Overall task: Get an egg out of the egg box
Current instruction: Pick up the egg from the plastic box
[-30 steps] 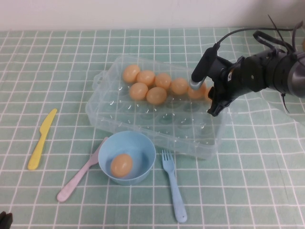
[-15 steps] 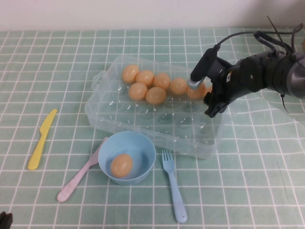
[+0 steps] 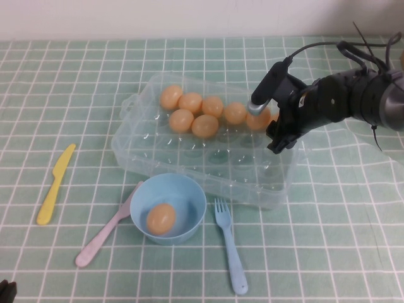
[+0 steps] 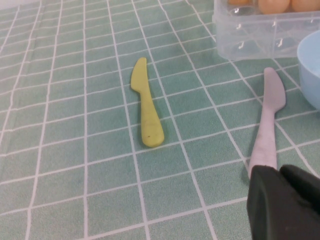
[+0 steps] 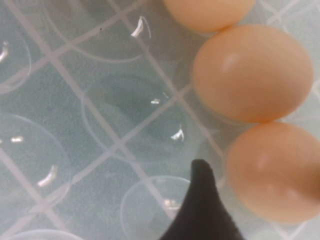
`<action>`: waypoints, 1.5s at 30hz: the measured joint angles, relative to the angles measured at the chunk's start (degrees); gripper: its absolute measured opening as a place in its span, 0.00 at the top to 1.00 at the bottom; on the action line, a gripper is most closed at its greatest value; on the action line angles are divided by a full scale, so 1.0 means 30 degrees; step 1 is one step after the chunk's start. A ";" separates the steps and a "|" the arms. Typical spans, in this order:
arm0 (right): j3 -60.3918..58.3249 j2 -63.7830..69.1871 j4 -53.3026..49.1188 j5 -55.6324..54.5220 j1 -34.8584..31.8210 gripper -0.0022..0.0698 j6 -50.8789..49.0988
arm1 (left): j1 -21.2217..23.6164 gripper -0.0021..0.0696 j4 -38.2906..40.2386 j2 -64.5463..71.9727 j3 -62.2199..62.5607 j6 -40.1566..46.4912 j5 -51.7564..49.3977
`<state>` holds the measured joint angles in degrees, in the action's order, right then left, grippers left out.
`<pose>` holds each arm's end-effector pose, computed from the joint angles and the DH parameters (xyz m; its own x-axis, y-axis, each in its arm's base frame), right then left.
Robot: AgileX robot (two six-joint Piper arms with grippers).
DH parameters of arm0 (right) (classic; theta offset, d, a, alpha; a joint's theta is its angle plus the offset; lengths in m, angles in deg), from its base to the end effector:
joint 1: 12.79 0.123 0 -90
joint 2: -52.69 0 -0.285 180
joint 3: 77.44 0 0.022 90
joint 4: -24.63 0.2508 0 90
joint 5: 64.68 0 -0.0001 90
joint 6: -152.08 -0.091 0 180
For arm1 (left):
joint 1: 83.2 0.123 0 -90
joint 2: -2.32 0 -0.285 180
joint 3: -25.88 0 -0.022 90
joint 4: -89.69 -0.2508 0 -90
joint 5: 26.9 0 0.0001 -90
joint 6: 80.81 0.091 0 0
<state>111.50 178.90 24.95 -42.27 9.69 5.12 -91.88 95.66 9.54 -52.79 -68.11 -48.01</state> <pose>0.4251 0.1761 0.1882 -0.3851 -0.7447 -0.5451 -0.7037 0.6191 -0.3486 0.0517 -0.0114 0.1722 -0.2620 0.1654 -0.9508 0.2205 0.9694 0.1079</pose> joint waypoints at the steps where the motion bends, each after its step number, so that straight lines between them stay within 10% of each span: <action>1: 0.0000 0.0000 0.0034 -0.0047 0.0000 0.36 0.0000 | 0.0000 0.97 0.0000 0.0000 0.0000 0.0000 0.0000; 22: 0.0037 0.0118 -0.0106 -0.0284 0.0000 0.44 0.0000 | 0.0000 0.97 0.0000 0.0000 0.0000 0.0000 0.0000; 34: 0.0030 -0.0223 0.0046 0.1093 0.0036 0.93 -0.0036 | 0.0000 0.97 0.0000 0.0000 0.0000 0.0000 0.0000; 45: -0.0087 -0.2428 0.0536 0.1895 0.0109 0.98 -0.1178 | 0.0000 0.97 0.0000 0.0000 0.0000 0.0000 0.0000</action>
<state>111.23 171.61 26.56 -36.58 10.02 1.58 -91.88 95.66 9.54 -52.79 -68.11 -48.01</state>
